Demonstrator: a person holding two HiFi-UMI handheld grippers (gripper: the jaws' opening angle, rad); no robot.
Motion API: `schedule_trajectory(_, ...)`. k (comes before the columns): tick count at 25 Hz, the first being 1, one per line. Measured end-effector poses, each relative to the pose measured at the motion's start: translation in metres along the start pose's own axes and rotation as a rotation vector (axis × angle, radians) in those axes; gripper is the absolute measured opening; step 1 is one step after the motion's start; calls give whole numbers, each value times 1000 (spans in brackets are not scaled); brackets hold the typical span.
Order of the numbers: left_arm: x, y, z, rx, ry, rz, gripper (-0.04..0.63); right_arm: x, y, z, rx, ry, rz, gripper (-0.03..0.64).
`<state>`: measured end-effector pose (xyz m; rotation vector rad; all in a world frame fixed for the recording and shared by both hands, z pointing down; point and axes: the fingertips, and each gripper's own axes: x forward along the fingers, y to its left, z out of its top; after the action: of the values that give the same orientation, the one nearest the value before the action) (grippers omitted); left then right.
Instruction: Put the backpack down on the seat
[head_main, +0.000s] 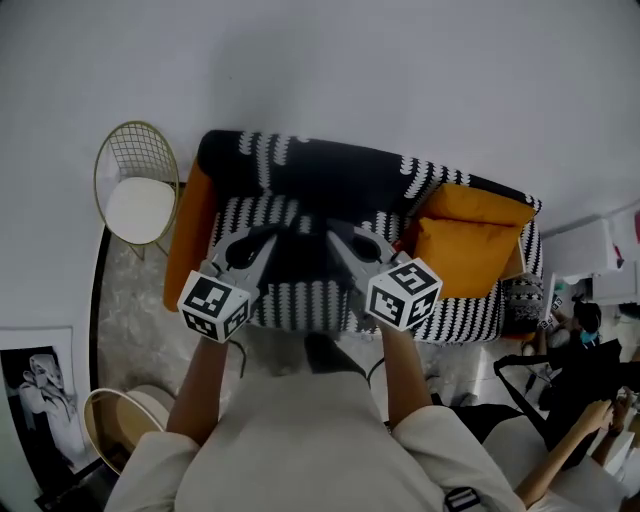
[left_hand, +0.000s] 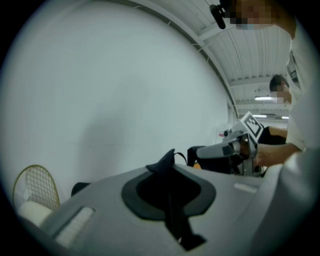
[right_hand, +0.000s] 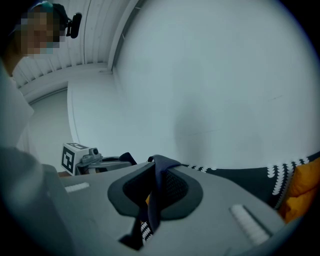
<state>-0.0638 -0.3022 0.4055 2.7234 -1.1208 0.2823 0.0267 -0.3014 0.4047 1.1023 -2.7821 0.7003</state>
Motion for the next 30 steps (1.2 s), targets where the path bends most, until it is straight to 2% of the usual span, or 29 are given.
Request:
schedule_trajectory(16,123,84,-36,-87,95,51,20,91,-133,-2,27,123,28,25)
schedule_trajectory(24,168,118,-64,-94,168,57,20,128,-179,-22,32,199,45,25)
schedule_trajectory(30,197,144,-84,-129,203,80,20,154,-210,-35,58,239,43,26)
